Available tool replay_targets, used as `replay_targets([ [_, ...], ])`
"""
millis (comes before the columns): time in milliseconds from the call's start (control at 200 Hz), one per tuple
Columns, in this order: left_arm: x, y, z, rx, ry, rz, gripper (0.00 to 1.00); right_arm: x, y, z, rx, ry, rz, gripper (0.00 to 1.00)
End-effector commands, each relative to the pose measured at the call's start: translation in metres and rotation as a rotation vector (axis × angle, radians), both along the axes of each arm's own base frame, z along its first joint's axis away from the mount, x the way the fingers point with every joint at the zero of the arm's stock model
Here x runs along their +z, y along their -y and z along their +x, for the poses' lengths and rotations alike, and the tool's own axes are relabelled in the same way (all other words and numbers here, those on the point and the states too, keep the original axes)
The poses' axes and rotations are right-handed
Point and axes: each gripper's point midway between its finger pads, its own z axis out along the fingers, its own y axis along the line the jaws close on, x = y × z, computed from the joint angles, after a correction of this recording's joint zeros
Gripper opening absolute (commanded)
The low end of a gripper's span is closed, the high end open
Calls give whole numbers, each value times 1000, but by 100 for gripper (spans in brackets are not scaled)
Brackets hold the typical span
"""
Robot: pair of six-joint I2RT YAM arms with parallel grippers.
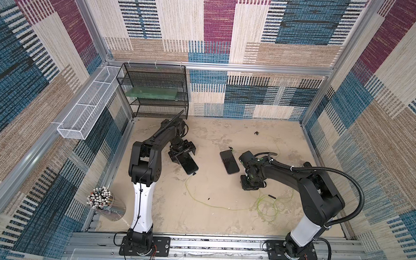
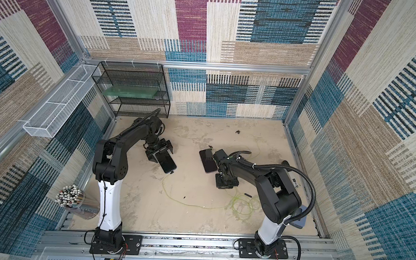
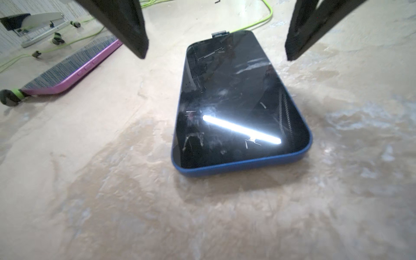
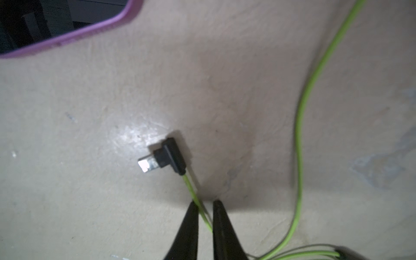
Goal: Plug wired earphones into phones
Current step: Pick up the wired earphone from the center of the board.
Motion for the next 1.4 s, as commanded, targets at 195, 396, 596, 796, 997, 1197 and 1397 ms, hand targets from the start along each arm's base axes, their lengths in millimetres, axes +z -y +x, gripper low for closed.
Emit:
replay_targets([
  [195, 65, 10, 14, -104, 191, -92, 100, 41, -28, 30, 21, 123, 184, 0],
  [396, 135, 24, -3, -231, 343, -183, 100, 73, -43, 42, 2, 174, 304, 0],
  [596, 174, 144, -30, -288, 489, -676, 75, 102, -70, 44, -7, 210, 492, 0],
  [796, 145, 212, -50, -419, 416, -764, 68, 101, -81, 42, 2, 213, 437, 0],
  [997, 125, 214, -54, -425, 364, -726, 57, 107, -90, 44, -22, 234, 496, 0],
  [1197, 105, 207, -63, -443, 335, -679, 54, 109, -87, 48, -42, 243, 501, 0],
  [1397, 96, 211, -60, -444, 321, -674, 48, 113, -92, 48, -33, 248, 516, 0],
])
